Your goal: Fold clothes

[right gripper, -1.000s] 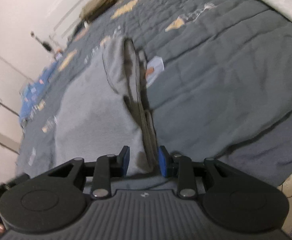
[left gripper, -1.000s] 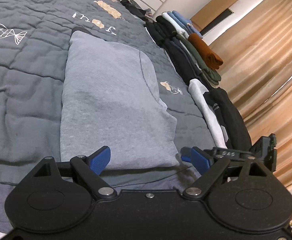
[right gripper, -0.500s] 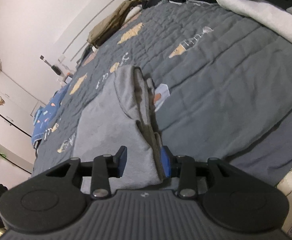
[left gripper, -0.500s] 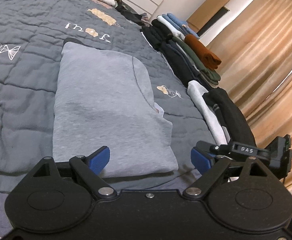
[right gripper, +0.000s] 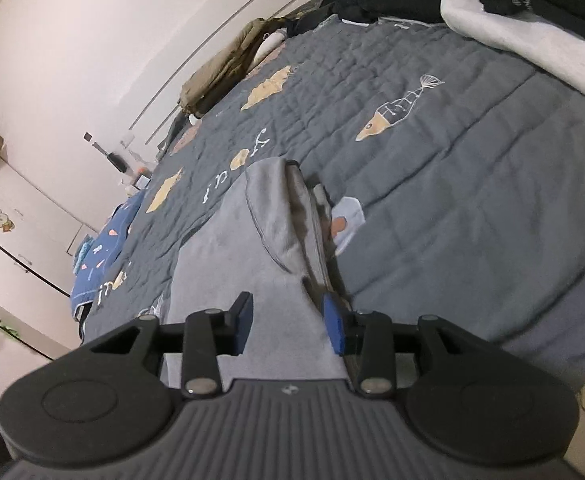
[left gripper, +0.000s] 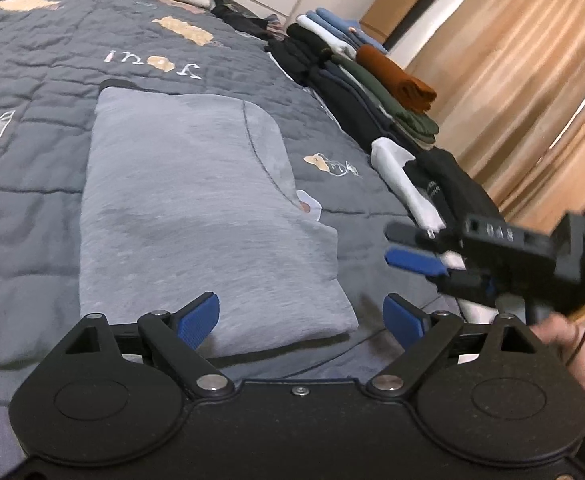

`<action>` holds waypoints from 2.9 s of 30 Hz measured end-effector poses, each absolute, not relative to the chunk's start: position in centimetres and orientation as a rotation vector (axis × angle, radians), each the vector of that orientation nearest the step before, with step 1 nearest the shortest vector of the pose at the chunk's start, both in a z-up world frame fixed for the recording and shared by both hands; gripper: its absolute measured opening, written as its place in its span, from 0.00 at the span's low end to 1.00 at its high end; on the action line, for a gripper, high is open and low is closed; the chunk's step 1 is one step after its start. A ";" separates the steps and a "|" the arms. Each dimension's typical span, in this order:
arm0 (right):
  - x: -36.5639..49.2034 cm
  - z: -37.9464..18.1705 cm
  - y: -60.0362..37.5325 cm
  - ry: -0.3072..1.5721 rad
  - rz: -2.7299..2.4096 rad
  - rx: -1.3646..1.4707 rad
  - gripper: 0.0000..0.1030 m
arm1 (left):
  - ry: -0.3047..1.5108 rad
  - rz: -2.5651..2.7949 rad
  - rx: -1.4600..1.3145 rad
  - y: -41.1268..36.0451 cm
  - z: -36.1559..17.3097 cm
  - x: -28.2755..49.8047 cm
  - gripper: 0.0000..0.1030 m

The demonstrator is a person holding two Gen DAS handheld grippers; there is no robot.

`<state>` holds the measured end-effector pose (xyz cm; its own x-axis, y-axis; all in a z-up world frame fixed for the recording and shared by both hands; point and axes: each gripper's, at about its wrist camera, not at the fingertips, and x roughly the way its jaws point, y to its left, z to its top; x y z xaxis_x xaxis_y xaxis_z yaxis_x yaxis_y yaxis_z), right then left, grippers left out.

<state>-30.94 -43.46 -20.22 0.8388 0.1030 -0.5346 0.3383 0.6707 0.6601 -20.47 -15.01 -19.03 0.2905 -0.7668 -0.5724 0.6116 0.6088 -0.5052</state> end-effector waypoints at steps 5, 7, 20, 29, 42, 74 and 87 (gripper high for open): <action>-29.9 -20.2 -44.1 0.592 -0.163 0.808 0.37 | 0.868 -0.925 -0.168 -15.8 -18.9 -20.6 0.86; -29.8 -20.1 -44.5 0.592 -0.179 0.812 0.37 | 0.854 -0.906 -0.147 -16.0 -18.6 -20.7 0.86; -27.5 -20.8 -46.6 0.611 -0.203 0.778 0.37 | 0.778 -0.762 -0.057 -16.8 -16.5 -21.8 0.86; -27.8 -21.1 -47.9 0.619 -0.170 0.778 0.37 | 0.756 -0.720 -0.077 -19.3 -16.6 -23.6 0.86; -27.4 -20.9 -49.2 0.658 -0.084 0.764 0.37 | 0.722 -0.620 -0.081 -20.4 -15.3 -24.6 0.88; -29.7 -17.3 -41.1 0.693 0.018 0.507 0.47 | 0.660 -0.498 0.005 -13.8 -14.2 -24.2 0.91; -31.5 -18.2 -39.6 0.739 -0.006 0.546 0.48 | 0.671 -0.554 0.042 -10.9 -12.1 -22.6 0.92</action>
